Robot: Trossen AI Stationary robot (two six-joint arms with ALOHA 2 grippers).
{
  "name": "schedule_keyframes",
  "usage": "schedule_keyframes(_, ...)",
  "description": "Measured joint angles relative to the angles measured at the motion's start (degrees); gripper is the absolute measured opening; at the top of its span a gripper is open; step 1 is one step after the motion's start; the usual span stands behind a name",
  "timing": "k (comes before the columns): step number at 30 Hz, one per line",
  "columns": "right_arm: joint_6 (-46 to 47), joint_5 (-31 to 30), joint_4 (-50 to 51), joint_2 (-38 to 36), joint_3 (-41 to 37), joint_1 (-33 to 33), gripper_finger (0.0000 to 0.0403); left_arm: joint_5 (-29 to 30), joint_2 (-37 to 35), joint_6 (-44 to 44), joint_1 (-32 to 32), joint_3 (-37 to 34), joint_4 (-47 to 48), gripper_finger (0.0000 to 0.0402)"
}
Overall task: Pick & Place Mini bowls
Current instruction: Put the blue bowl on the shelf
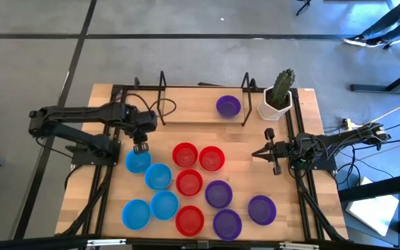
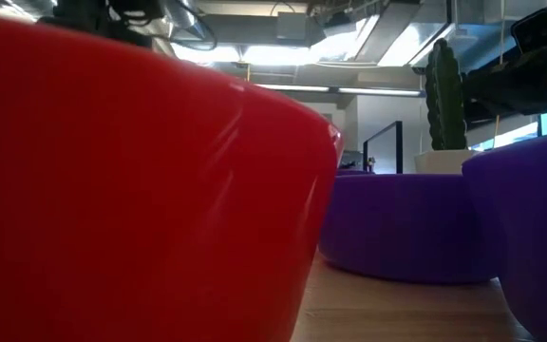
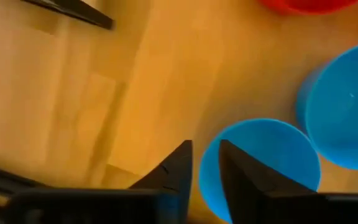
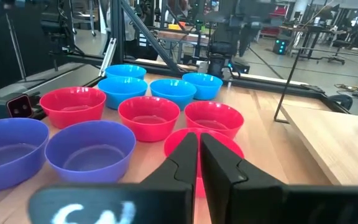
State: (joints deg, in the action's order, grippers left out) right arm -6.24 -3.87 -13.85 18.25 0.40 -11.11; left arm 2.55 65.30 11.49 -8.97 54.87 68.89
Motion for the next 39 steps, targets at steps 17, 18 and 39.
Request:
schedule_keyframes(17,-0.42,-0.01,0.00,0.01,0.00,0.00,0.0021,-3.57,0.07,12.05,3.47,-11.73,-4.49,0.0224)
schedule_keyframes(18,-0.44,0.01,0.00,0.01,0.00,0.00,0.0021,-3.55,0.06,12.50,3.44,-12.06,-4.52,0.0225)
schedule_keyframes(39,-0.17,0.00,-0.01,0.00,0.00,0.00,0.0021,0.61,0.53,15.40,3.80,-12.48,-4.87,0.0226)
